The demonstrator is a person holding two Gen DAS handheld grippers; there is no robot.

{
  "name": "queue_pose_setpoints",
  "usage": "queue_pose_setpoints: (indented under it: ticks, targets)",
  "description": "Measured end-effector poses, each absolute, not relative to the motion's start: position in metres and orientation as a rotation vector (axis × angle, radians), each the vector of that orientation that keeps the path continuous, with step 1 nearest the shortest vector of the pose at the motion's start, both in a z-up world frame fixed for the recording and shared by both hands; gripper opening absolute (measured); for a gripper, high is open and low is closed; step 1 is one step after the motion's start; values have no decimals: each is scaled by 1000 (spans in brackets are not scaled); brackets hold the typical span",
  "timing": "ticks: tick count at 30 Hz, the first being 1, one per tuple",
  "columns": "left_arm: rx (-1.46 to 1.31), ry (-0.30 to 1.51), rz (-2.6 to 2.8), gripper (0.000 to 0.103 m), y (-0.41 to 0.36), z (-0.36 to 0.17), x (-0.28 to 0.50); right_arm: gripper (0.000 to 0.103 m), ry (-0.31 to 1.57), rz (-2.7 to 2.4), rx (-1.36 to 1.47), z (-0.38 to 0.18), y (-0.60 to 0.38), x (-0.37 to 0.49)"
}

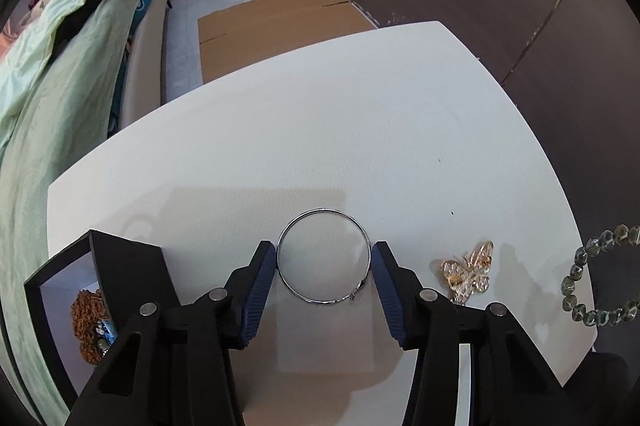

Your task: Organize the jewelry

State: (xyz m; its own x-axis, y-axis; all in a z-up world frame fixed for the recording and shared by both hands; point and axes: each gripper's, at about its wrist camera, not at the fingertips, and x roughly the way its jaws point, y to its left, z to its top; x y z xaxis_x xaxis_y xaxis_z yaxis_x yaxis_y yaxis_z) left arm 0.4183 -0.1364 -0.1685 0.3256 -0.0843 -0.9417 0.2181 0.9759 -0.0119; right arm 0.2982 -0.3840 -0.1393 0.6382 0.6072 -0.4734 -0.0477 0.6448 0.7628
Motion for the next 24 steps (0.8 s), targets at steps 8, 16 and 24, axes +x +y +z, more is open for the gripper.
queue_pose_setpoints:
  ticks: [8, 16, 24]
  targets:
    - [85, 1244, -223, 29, -133, -165, 414, 10, 802, 421, 788, -139, -383, 300]
    - [33, 1259, -242, 32, -127, -155, 417, 10, 803, 420, 787, -139, -383, 301]
    - [66, 1260, -256, 74, -142, -162, 421, 10, 806, 418, 787, -141, -385, 302]
